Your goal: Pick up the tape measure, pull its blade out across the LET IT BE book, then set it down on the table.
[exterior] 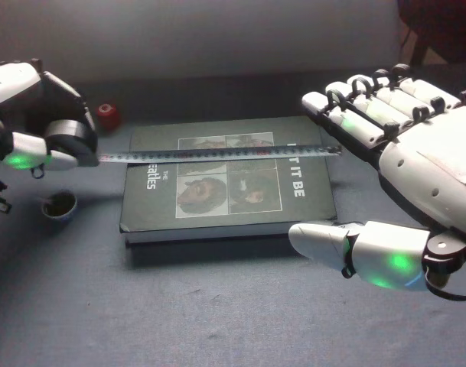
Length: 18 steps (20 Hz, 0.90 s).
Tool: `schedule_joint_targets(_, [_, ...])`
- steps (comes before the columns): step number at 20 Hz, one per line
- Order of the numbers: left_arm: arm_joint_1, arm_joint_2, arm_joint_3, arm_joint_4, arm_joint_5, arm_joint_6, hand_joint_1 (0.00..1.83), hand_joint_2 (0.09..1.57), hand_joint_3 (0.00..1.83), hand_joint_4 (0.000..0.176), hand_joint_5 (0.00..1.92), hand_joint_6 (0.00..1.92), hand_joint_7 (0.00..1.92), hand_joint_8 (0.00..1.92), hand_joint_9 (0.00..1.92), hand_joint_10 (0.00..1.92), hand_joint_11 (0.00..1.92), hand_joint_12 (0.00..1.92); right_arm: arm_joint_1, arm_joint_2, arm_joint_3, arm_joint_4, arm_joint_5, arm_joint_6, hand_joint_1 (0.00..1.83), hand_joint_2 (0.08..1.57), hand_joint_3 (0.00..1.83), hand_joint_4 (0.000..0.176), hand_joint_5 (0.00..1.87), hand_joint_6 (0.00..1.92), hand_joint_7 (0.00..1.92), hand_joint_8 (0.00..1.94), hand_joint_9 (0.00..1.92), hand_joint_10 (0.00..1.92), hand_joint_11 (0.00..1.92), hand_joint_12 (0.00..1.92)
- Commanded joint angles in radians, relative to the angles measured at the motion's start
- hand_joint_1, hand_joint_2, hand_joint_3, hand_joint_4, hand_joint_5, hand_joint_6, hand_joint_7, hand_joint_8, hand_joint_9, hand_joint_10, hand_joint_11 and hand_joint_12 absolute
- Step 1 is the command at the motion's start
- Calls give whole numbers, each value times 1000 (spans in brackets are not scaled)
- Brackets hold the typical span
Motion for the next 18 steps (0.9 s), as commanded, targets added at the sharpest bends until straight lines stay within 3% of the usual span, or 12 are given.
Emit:
schedule_joint_targets(1, [-19,15,-3,-22,-101,-1,1386,1085,0,0,1013,701,1073,854,954,1225,953,1013,5,0,-3,-72,83,6,38,1041,1,10,0,0,14,3,11,2,0,353])
schedule_joint_targets(5, [-98,64,-87,-35,-55,65,1387,1081,0,0,1033,674,1073,849,962,1215,948,1008,4,0,-3,-74,83,7,39,1041,1,11,0,0,14,2,11,2,0,349])
schedule_joint_targets(9, [-146,139,-202,-150,-33,188,1387,1085,1,0,997,711,1070,845,975,1211,958,1002,-7,0,-4,-98,84,13,39,1041,0,9,0,0,15,2,12,2,0,350])
schedule_joint_targets(11, [-182,189,-268,-162,10,225,1386,1089,0,0,980,737,1073,848,961,1223,958,1000,-8,-1,-4,-99,87,13,39,1041,0,9,0,0,14,2,11,1,0,351])
schedule_joint_targets(15, [-226,266,-381,-172,67,243,1388,1074,0,0,1047,673,1088,811,976,1195,956,1016,-10,-1,-4,-100,88,15,38,1043,2,8,0,0,14,1,10,1,0,354])
schedule_joint_targets(18, [-228,308,-459,-238,73,268,1388,1076,0,0,1040,661,1093,817,970,1201,963,1018,-12,-1,-4,-101,88,15,37,1042,0,8,0,0,14,1,10,1,0,356])
